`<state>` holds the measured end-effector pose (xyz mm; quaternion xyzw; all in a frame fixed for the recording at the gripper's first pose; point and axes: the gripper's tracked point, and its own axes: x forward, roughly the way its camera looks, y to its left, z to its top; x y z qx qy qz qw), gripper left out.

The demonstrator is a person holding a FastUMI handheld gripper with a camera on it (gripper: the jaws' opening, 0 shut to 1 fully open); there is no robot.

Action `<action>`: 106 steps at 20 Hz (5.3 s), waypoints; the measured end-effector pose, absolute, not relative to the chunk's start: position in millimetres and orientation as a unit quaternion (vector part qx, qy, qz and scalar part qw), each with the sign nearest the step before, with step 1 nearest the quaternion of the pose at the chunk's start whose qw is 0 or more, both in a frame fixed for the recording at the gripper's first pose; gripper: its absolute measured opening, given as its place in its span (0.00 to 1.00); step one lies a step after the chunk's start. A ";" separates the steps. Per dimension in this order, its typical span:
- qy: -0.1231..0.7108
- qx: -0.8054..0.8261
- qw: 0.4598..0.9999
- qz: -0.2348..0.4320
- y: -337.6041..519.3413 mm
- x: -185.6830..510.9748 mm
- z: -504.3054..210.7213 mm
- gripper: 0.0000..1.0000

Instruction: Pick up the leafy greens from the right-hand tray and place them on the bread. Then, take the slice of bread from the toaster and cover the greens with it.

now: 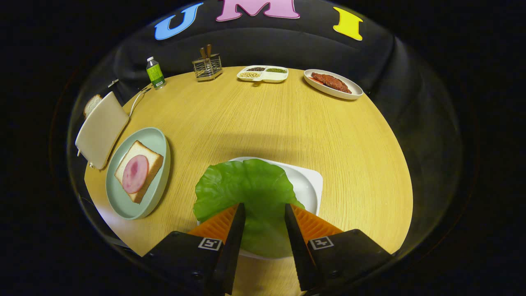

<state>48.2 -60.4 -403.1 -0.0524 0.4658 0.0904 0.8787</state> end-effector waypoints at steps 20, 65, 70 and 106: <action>0.458 -0.024 0.880 0.123 -48.1 47.8 -347.0 0.05; 0.440 0.028 0.864 0.242 188.7 38.0 -284.0 0.99; 0.384 0.004 0.883 0.270 207.9 45.2 -232.6 0.98; 0.314 -0.139 0.892 0.295 449.2 92.3 -231.1 0.27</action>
